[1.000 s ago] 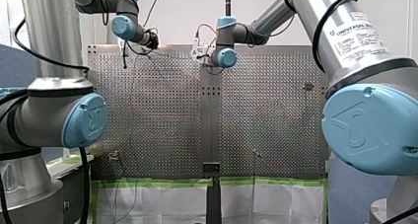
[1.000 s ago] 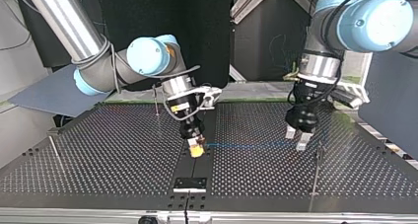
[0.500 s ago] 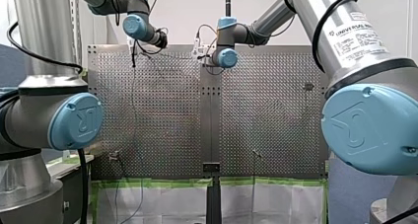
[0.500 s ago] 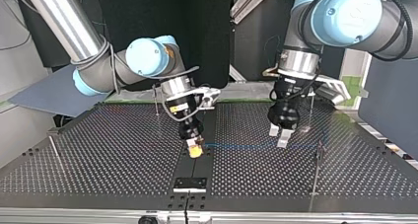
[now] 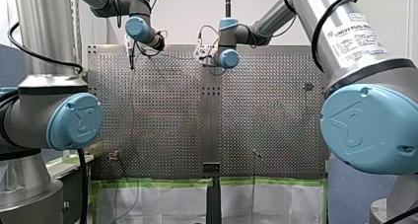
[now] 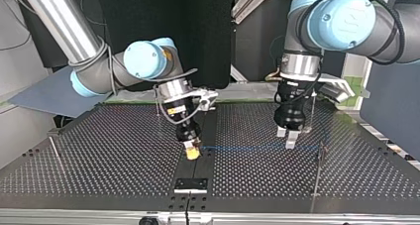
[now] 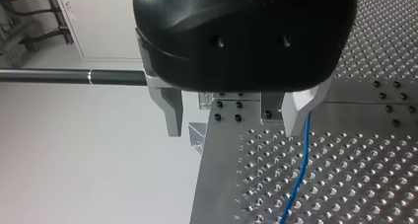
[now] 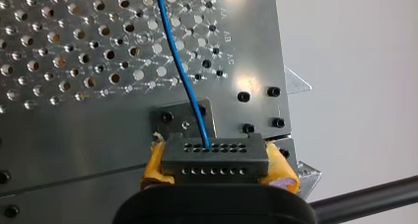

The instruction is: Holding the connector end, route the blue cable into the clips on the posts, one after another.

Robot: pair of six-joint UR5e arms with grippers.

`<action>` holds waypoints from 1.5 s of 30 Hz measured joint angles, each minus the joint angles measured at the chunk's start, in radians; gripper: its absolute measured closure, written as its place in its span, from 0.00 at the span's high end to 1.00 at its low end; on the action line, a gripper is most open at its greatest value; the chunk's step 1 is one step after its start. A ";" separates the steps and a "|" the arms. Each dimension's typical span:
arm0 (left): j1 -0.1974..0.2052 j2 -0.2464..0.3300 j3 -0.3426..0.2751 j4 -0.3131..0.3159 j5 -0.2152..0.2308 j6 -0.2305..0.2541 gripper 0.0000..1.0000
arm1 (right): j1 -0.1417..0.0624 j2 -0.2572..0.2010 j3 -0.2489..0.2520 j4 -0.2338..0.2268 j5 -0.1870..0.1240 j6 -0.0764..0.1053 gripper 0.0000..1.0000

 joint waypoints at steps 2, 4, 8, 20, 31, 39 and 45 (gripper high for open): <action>0.000 -0.008 0.000 -0.002 -0.002 0.003 1.00 | -0.002 0.000 0.000 0.000 0.000 0.000 0.00; -0.001 -0.020 0.000 -0.010 -0.006 0.012 1.00 | -0.004 0.000 0.000 0.000 0.000 -0.001 0.00; 0.001 -0.047 0.000 -0.022 -0.031 0.042 1.00 | -0.006 0.000 0.000 0.000 0.000 -0.002 0.00; 0.025 -0.065 0.000 0.015 -0.062 0.071 1.00 | -0.005 0.001 0.000 0.000 -0.004 -0.002 0.00; 0.023 -0.127 0.000 0.063 -0.068 0.101 1.00 | -0.001 0.003 0.000 -0.001 -0.005 -0.003 0.00; 0.024 -0.131 0.001 0.106 -0.081 0.103 1.00 | -0.001 0.004 0.000 -0.002 -0.005 -0.003 0.00; 0.022 -0.132 0.031 0.111 -0.089 0.105 1.00 | 0.000 0.007 0.001 -0.002 -0.005 -0.003 0.00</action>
